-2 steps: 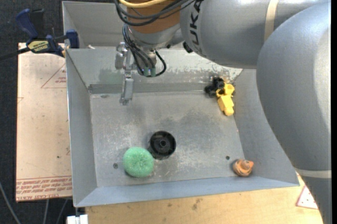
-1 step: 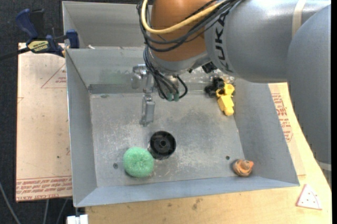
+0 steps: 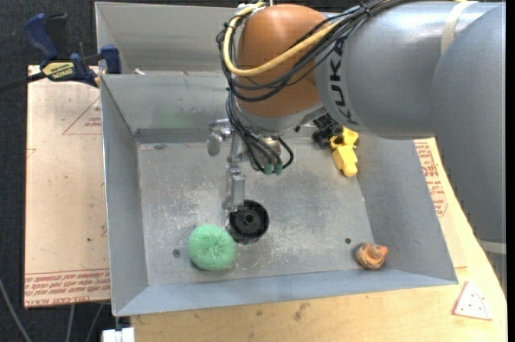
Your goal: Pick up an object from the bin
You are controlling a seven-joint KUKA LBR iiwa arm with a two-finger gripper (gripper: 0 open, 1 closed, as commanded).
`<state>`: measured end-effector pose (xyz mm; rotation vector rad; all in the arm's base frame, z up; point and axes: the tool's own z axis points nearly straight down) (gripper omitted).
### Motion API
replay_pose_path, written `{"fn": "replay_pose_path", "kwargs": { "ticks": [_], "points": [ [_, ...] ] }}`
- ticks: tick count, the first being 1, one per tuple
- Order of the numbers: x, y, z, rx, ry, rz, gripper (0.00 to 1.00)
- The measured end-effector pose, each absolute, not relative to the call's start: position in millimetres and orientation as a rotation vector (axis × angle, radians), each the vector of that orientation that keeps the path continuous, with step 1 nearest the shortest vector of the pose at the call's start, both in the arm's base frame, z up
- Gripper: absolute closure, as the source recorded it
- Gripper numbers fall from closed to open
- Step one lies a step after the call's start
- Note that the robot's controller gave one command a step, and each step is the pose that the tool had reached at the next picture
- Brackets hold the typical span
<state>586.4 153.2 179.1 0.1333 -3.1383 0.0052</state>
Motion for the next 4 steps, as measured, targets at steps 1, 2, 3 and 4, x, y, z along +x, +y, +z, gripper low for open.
{"fn": "replay_pose_path", "kwargs": {
  "ticks": [1,2,3,4],
  "points": [
    [559.5,137,126,0.324,-3.13,-0.006,0.0],
    [572.6,98,84,0.616,-3.083,-0.003,1.0],
    [572.7,98,84,0.616,-3.083,-0.003,1.0],
    [569.7,102,208,0.58,-3.091,-0.002,1.0]
  ]
}}
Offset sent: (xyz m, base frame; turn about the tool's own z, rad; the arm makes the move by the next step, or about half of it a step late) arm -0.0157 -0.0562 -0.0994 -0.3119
